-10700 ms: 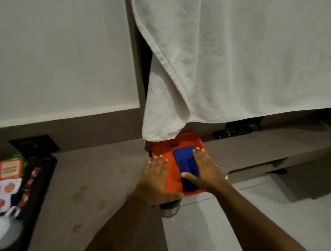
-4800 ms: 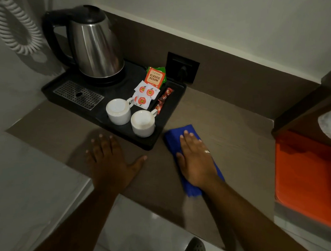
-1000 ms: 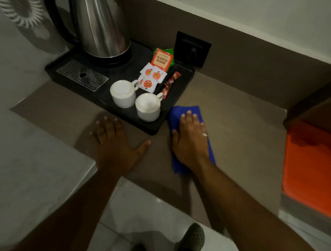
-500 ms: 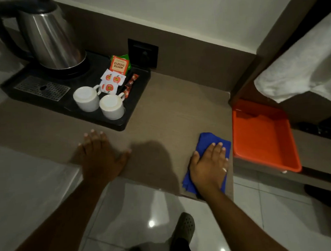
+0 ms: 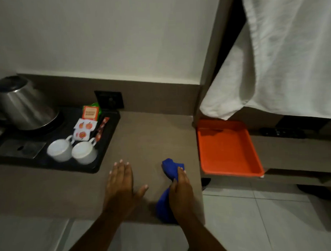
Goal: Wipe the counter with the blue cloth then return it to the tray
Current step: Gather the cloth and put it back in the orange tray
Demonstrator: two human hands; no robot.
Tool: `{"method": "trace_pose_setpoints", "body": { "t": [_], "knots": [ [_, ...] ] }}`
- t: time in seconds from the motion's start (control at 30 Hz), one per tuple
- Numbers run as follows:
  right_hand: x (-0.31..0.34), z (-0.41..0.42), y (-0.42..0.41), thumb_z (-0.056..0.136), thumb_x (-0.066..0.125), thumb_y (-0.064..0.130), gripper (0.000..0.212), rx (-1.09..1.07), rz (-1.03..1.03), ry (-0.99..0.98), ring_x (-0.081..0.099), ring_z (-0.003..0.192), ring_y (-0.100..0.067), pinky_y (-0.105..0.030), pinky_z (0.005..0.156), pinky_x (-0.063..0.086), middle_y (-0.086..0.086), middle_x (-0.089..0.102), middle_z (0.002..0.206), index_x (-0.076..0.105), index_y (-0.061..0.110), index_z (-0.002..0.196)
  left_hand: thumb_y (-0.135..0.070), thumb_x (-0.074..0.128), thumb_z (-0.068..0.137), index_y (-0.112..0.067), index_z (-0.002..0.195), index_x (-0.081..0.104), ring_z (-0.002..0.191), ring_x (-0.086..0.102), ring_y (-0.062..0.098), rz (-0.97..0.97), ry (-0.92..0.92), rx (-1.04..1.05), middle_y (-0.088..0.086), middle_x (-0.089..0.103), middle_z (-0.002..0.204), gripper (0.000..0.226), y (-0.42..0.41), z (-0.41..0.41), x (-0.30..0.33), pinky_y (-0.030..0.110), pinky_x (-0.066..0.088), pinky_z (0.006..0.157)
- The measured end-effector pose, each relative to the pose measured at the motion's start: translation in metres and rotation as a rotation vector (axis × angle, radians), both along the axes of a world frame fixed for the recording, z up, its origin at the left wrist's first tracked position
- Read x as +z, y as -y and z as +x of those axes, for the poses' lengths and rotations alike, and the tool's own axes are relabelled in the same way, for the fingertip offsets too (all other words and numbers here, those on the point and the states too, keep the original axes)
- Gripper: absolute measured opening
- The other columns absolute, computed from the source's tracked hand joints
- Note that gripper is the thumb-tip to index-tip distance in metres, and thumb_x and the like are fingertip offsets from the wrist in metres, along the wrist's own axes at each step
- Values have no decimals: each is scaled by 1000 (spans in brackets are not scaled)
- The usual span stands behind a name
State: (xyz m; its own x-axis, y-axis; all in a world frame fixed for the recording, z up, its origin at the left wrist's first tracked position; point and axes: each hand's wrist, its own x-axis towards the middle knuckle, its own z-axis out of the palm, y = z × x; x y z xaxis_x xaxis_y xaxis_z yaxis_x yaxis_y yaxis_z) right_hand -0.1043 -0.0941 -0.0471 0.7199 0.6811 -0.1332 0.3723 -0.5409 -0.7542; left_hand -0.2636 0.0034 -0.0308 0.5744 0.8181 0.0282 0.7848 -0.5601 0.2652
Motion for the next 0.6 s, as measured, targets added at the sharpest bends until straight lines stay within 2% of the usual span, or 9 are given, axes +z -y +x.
{"method": "trace_pose_setpoints", "body": {
  "t": [0.07,0.13,0.2,0.27,0.33,0.43,0.53,0.6],
  "knots": [
    [15,32,13,99,42,15,44,-124,140,-178,51,122,-13,-25,103,34,-8,49,144,38,14,143,-71,46,85,-3,152,29,150,20,36,17,28,-83,22,24,160,97,-4,39,7,50,20,121],
    [26,74,27,100,42,19,39,-189,234,-260,55,95,1,-22,85,40,-9,59,128,45,19,138,-67,56,85,-8,155,19,152,11,31,-26,26,-148,15,14,164,98,-8,82,11,42,7,122],
    [34,123,39,99,43,23,35,-231,306,-339,59,89,-4,-21,72,43,-6,62,115,49,23,134,-62,60,86,-7,153,25,151,16,33,-24,36,-230,18,20,162,94,-10,128,11,41,7,120],
    [40,176,44,99,44,22,33,-267,350,-329,63,89,-13,-17,65,46,-4,65,107,52,20,131,-63,57,86,-5,152,28,150,21,36,-44,11,-326,21,25,161,92,-10,178,8,47,14,122],
    [41,225,43,99,44,21,34,-260,319,-223,63,99,-21,-23,75,48,-5,66,111,52,17,132,-71,44,87,-6,153,25,149,21,37,-57,-55,-413,22,24,161,95,-9,225,2,50,20,122],
    [19,283,21,99,43,15,42,-145,125,28,53,121,-36,-43,101,41,-22,55,133,43,5,139,-70,29,90,-6,154,23,150,19,36,-6,-131,-486,21,23,162,91,-8,281,-16,49,17,122],
    [-28,303,-4,101,35,13,52,106,-163,198,24,143,-36,-36,118,13,-27,23,154,17,-3,147,-67,24,93,-5,155,15,153,5,35,-15,-205,-514,20,10,164,88,-10,312,-40,46,3,124],
    [-61,304,-10,102,29,26,56,241,-300,293,6,148,-30,-38,119,1,-21,6,159,8,2,149,-77,4,84,-4,155,2,152,-9,33,23,-317,-557,19,-7,164,102,-17,316,-54,46,-5,124]
  ]
}}
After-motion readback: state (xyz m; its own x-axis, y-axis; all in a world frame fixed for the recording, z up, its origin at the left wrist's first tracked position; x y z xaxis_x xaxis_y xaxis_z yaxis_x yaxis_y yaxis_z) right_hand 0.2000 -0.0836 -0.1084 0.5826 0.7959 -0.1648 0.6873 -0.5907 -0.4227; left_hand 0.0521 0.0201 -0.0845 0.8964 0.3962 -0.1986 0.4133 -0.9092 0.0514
